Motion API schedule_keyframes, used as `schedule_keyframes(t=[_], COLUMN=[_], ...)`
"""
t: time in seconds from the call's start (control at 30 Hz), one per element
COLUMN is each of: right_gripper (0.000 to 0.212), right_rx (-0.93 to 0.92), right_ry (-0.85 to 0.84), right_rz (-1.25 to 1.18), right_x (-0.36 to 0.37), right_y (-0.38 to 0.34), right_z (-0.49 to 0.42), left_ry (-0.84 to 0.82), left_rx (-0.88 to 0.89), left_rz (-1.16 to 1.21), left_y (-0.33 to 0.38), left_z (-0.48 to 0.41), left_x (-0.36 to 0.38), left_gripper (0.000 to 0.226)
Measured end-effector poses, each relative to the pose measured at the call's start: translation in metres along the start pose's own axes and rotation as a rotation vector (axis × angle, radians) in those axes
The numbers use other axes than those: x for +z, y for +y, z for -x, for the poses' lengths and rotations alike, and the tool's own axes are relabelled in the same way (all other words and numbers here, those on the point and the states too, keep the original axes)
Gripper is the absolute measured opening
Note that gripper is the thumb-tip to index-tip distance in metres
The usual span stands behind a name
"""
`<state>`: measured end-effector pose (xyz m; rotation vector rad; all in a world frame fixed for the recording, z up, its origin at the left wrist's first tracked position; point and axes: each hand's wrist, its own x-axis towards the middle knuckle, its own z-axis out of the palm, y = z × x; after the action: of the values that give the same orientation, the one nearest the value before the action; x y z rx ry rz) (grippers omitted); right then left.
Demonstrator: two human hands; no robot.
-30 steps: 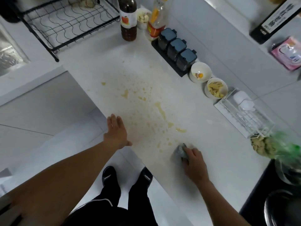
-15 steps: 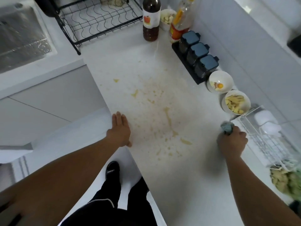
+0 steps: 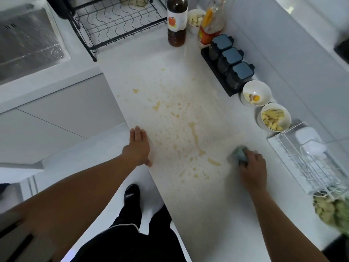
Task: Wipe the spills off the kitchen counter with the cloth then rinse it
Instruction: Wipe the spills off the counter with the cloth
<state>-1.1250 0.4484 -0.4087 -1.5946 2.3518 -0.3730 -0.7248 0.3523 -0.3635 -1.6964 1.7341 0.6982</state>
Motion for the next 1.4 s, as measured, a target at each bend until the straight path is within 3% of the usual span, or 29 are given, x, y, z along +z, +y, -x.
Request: schedule_keyframes(t=[0.07,0.1,0.2,0.33,0.37,0.47,0.5,0.6,0.63,0.73,0.77,0.87,0.9,1.0,1.03,1.13,1.17,1.3,1.33,1.4], right_gripper=[0.048,0.05,0.051,0.046,0.044,0.042,0.041,0.044,0.045,0.047,0.046,0.041,0.039,0.043,0.041,0.037,0.038,0.041,0.042,0.039], right_rx=[0.246,0.194,-0.208,0.164,0.113,-0.288,-0.272,0.104,0.084,-0.272,-0.263,0.096,0.069,-0.405,-0.419,0.048,0.124,-0.258,-0.231,0.028], right_ry=[0.109,0.13,0.021,0.105,0.098,-0.033,-0.044,0.063,0.073,-0.041,-0.058,0.07,0.093,-0.026,-0.04,0.078,0.099,-0.017,-0.021,0.06], right_rz=[-0.034,-0.003,0.081,0.008,0.035,0.112,0.091,-0.01,0.006,0.078,0.058,-0.005,0.027,0.142,0.13,0.003,-0.002,0.078,0.052,-0.012], right_x=[0.004,0.006,0.011,0.01,0.012,0.016,0.014,0.017,0.02,0.024,0.022,0.022,0.025,0.03,0.028,0.03,0.032,0.036,0.034,0.035], right_y=[-0.009,-0.016,-0.021,-0.019,-0.024,-0.025,-0.022,-0.026,-0.032,-0.035,-0.033,-0.038,-0.046,-0.055,-0.054,-0.056,-0.064,-0.071,-0.068,-0.066], right_z=[0.006,0.012,0.029,0.033,0.037,0.048,0.048,0.055,0.06,0.07,0.069,0.071,0.076,0.089,0.086,0.086,0.089,0.102,0.101,0.102], left_ry=[0.009,0.016,0.023,0.023,0.021,0.023,0.025,0.03,0.032,0.034,0.033,0.03,0.033,0.037,0.039,0.04,0.04,0.04,0.043,0.049], left_rx=[0.01,0.014,0.017,0.015,0.015,0.018,0.02,0.032,0.034,0.043,0.045,0.048,0.046,0.053,0.056,0.063,0.064,0.075,0.078,0.082], left_rz=[0.034,0.039,0.028,0.055,0.055,0.053,0.054,0.065,0.072,0.076,0.075,0.072,0.075,0.091,0.097,0.107,0.11,0.112,0.113,0.114], left_y=[-0.004,-0.005,-0.006,-0.007,-0.006,-0.005,-0.005,-0.007,-0.008,-0.01,-0.011,-0.013,-0.013,-0.013,-0.014,-0.017,-0.017,-0.018,-0.018,-0.02], left_z=[0.002,0.002,0.005,0.006,0.006,0.007,0.007,0.009,0.009,0.011,0.012,0.014,0.014,0.015,0.015,0.014,0.014,0.012,0.012,0.011], left_x=[0.001,0.001,0.001,0.0,0.0,-0.001,-0.001,-0.001,-0.001,-0.002,-0.002,-0.003,-0.003,-0.003,-0.002,-0.001,0.0,0.002,0.002,0.003], left_gripper=[0.143,0.143,0.142,0.141,0.141,0.142,0.142,0.143,0.143,0.144,0.143,0.143,0.143,0.143,0.143,0.143,0.144,0.144,0.144,0.144])
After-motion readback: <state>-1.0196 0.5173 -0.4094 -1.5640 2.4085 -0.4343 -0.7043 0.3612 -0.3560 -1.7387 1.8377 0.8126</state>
